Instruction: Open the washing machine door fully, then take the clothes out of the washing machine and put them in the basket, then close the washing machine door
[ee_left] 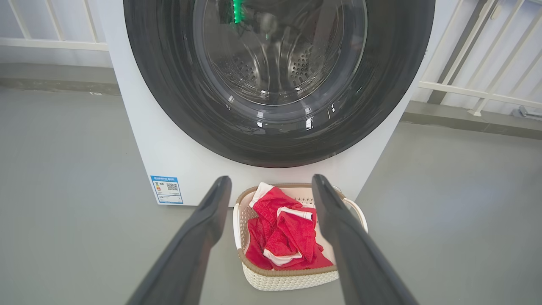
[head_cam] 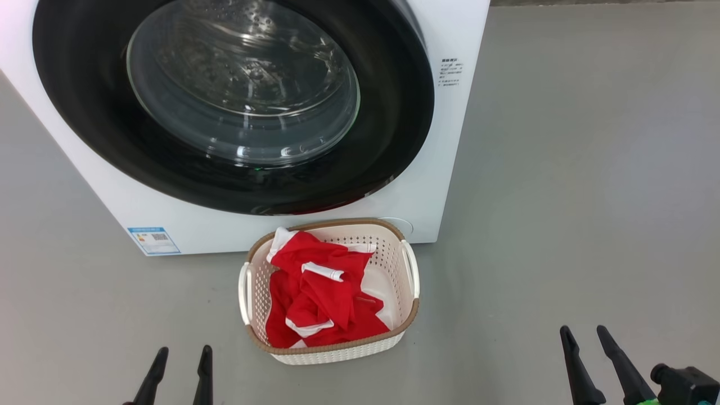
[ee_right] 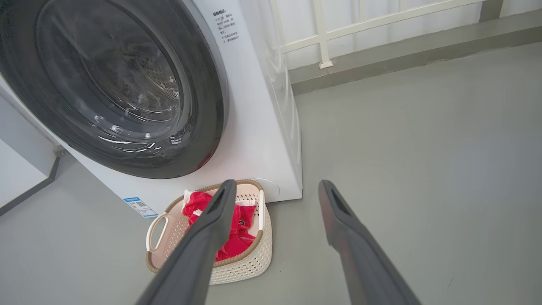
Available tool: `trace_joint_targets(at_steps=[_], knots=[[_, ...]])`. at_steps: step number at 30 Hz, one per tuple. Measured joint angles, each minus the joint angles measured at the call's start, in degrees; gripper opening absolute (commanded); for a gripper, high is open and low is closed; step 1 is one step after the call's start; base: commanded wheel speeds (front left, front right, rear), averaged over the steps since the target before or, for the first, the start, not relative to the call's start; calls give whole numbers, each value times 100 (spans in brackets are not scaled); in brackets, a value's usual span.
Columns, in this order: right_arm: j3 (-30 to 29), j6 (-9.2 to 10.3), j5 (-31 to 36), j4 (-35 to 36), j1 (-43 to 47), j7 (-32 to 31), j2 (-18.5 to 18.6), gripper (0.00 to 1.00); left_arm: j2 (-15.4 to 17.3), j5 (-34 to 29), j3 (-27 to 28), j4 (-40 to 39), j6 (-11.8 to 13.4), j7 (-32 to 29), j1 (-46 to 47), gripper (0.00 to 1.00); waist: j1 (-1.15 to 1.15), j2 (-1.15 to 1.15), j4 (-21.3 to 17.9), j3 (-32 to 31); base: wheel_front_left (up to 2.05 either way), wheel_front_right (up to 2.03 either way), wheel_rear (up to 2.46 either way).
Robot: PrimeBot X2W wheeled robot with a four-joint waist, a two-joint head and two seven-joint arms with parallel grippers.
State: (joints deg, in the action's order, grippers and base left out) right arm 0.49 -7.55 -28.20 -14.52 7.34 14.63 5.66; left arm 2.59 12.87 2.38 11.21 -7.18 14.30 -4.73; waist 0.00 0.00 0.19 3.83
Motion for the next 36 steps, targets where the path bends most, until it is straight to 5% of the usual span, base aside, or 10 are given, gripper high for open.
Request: trace_joint_targets(at_steps=[28, 29, 36], knots=[[-152, 0, 14, 45, 193, 0, -24, 100, 16, 178, 80, -125, 0, 0, -187, 100, 0, 0, -43, -54, 0, 0, 0], [-151, 0, 14, 37, 193, 0, -25, 0, 14, 179, 76, -118, 0, -2, -187, 0, 0, 0, -42, -58, 0, 0, 0], [-132, 0, -8, -337, 193, -9, -169, 0, -85, 198, 18, 265, 8, -23, -215, 0, 0, 0, -42, -57, 0, 0, 0]])
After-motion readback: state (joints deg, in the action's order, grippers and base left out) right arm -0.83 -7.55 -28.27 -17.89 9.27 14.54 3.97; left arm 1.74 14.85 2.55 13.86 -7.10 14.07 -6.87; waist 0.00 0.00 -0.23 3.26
